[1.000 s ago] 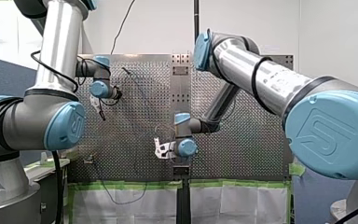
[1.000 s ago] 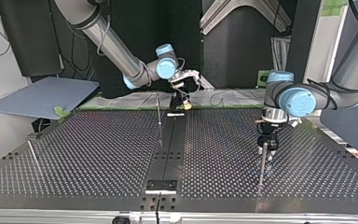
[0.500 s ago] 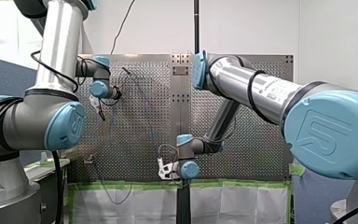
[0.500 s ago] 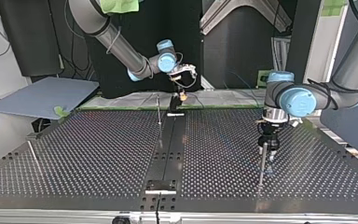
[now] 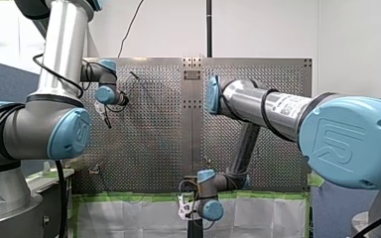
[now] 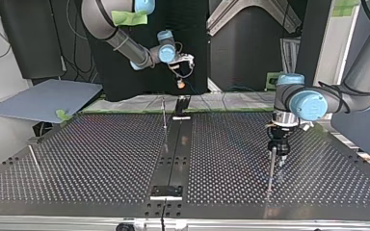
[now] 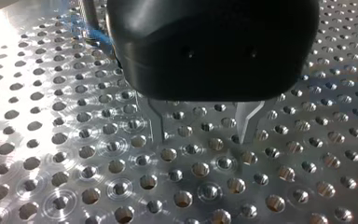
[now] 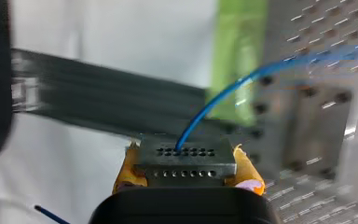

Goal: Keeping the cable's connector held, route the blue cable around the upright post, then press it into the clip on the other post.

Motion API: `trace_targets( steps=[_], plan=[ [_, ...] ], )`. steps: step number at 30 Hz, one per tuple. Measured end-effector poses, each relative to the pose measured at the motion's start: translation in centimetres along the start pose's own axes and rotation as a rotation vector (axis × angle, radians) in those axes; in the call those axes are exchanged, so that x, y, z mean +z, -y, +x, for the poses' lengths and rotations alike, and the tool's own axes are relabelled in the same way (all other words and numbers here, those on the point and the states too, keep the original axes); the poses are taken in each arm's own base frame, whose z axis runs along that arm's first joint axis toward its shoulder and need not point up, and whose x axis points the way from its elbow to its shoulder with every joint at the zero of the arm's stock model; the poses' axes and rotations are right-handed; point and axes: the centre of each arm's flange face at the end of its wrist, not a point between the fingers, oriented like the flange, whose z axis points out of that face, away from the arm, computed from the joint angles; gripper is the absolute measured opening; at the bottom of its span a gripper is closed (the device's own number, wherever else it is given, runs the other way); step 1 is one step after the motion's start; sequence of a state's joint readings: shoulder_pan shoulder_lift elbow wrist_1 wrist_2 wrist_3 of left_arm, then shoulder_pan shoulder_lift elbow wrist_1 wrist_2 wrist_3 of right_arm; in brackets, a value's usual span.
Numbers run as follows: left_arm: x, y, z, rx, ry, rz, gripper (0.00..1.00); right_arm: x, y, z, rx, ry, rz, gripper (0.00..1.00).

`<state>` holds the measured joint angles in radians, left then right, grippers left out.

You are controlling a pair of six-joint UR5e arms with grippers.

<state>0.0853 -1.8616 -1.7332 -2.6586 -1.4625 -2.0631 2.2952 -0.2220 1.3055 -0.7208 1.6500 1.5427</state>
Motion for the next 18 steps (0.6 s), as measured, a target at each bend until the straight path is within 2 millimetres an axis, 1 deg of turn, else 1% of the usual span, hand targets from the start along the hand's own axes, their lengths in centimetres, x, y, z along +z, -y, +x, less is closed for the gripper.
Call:
trace_targets(
  steps=[4, 7, 9, 14, 18],
  plan=[
    [0.0, -0.1, -0.1, 0.000, 0.001, -0.001, 0.75, -1.3, -0.9, -3.7, 0.004, 0.036, -0.026, 0.00],
    [0.0, -0.2, -0.1, 0.000, 0.002, -0.003, 0.75, -1.7, -1.4, -5.3, 0.004, 0.041, -0.040, 0.00],
    [0.0, -0.2, -0.1, -0.001, 0.002, -0.004, 0.75, -1.9, -1.8, -5.8, 0.006, 0.033, -0.052, 0.00],
    [0.1, -0.3, -0.2, -0.002, 0.003, -0.006, 0.75, -2.2, -2.7, -6.2, 0.003, 0.012, -0.075, 0.00],
    [0.1, -0.4, -0.2, -0.004, 0.004, -0.007, 0.75, -2.7, -3.5, -5.9, 0.004, -0.011, -0.094, 0.00]
  ],
)
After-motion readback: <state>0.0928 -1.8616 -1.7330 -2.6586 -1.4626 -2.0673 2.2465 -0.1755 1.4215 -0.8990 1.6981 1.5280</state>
